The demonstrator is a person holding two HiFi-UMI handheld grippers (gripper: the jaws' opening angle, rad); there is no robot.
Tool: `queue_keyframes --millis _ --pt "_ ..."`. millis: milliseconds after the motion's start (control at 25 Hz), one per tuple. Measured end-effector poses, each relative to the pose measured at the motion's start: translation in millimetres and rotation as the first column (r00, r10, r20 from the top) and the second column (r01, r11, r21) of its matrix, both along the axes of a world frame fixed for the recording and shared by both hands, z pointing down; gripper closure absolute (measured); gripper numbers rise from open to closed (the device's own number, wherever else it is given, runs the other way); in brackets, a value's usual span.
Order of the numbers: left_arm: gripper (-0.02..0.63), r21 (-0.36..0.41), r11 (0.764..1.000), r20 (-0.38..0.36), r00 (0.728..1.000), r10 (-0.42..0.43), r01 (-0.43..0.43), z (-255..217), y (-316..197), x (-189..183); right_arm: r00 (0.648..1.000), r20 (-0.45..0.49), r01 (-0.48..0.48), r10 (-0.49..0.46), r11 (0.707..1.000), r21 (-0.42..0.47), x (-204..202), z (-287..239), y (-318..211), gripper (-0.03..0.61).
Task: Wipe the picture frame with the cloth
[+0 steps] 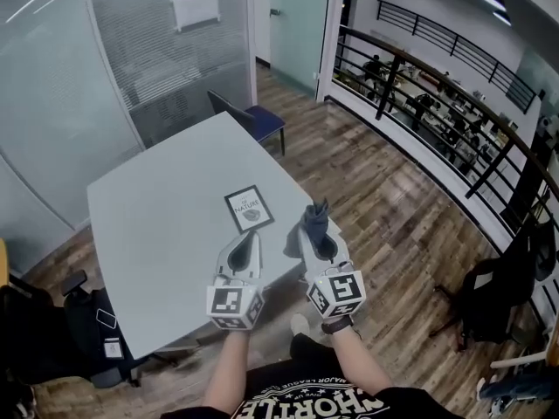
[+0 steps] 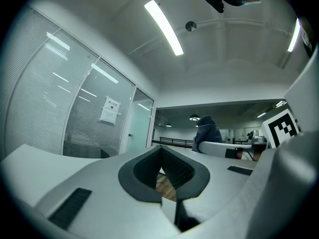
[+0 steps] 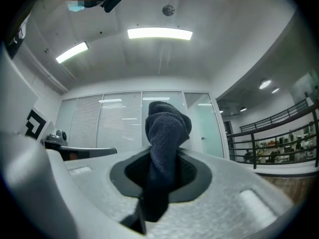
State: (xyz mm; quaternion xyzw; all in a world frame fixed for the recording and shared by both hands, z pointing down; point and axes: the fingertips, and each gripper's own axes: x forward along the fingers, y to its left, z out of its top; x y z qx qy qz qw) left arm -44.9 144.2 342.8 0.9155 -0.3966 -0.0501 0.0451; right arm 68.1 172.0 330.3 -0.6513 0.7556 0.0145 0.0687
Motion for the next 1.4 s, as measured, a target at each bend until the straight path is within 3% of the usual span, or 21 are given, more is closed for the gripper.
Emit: queue_keyframes --millis 120,320,640,1040,1400 --pt "0.607 0.018 1.000 0.007 1.000 -0.019 0.018 -9 -31 29 0.998 -0.027 0.049 -0.049 0.999 -0.003 26 -6 -37 0.508" --pt "0.607 -0.018 0.999 -0.056 0.998 -0.040 0.039 -16 -80 59 0.995 -0.002 0.098 -0.098 0.995 0.006 60 -13 -89 0.508" --pt "0.607 -0.005 0.996 -0.003 0.996 -0.087 0.087 -7 -123 105 0.985 -0.013 0.170 -0.170 0.985 -0.015 94 2 -146 0.508" --pt "0.607 -0.087 0.984 0.022 0.988 -0.153 0.154 35 -161 110 0.972 0.015 0.234 -0.234 0.968 -0.087 102 40 -186 0.508" --pt "0.607 -0.138 0.971 0.048 0.981 -0.188 0.193 66 -219 88 0.958 -0.001 0.283 -0.286 0.949 -0.135 84 61 -247 0.508"
